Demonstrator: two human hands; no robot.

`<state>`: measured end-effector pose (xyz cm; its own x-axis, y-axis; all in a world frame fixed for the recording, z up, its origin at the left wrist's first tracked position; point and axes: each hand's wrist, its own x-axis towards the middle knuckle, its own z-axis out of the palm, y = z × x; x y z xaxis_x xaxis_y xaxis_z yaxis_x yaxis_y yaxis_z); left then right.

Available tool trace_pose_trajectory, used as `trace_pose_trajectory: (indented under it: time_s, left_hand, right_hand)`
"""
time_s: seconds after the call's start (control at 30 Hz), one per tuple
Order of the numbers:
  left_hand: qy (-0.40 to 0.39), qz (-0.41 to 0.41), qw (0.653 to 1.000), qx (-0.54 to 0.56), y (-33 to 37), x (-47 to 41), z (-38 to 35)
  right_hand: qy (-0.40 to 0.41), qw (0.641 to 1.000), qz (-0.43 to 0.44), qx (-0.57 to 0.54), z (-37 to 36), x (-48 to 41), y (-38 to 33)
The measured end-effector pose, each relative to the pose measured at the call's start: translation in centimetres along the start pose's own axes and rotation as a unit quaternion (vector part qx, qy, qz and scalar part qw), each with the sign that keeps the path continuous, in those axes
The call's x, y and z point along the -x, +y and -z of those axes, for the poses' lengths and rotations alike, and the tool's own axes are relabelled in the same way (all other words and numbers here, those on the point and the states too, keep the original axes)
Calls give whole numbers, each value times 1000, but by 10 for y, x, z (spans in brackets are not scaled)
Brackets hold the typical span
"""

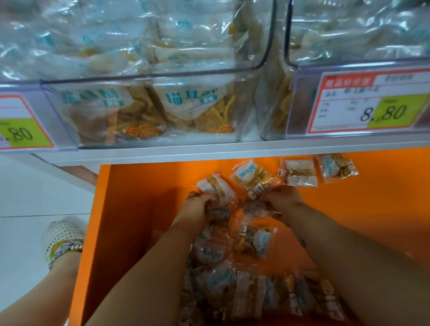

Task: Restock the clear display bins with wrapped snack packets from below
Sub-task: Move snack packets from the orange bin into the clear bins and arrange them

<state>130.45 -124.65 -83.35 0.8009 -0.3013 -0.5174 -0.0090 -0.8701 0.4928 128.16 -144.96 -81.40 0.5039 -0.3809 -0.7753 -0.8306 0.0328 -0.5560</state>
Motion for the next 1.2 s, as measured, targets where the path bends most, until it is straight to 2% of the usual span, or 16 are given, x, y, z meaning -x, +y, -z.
trace_pose_trajectory:
  time_s: [0.33, 0.5, 0.63, 0.73, 0.93, 1.07, 1.2]
  left_hand:
    - [39, -81, 994, -65, 46, 35, 43]
    - [79, -140, 981, -106, 69, 88, 72]
    - [118, -182, 969, -117, 85, 141, 93]
    - [141, -211, 961, -106, 94, 180, 105]
    - [230, -286, 926, -84, 111, 247, 140]
    - [310, -319, 893, -68, 131, 273, 190]
    - [396, -320, 857, -74, 149, 266, 247]
  right_hand:
    - [11, 994, 88, 63, 42, 56, -16]
    - [-33, 991, 131, 8, 67, 110, -17]
    - [-56, 983, 175, 17, 87, 156, -13]
    - [-76, 975, 205, -42, 99, 195, -4]
    - [-133, 950, 270, -82, 114, 280, -4]
    - [-166, 925, 322, -115, 118, 317, -44]
    - [-154, 902, 350, -199, 105, 325, -97]
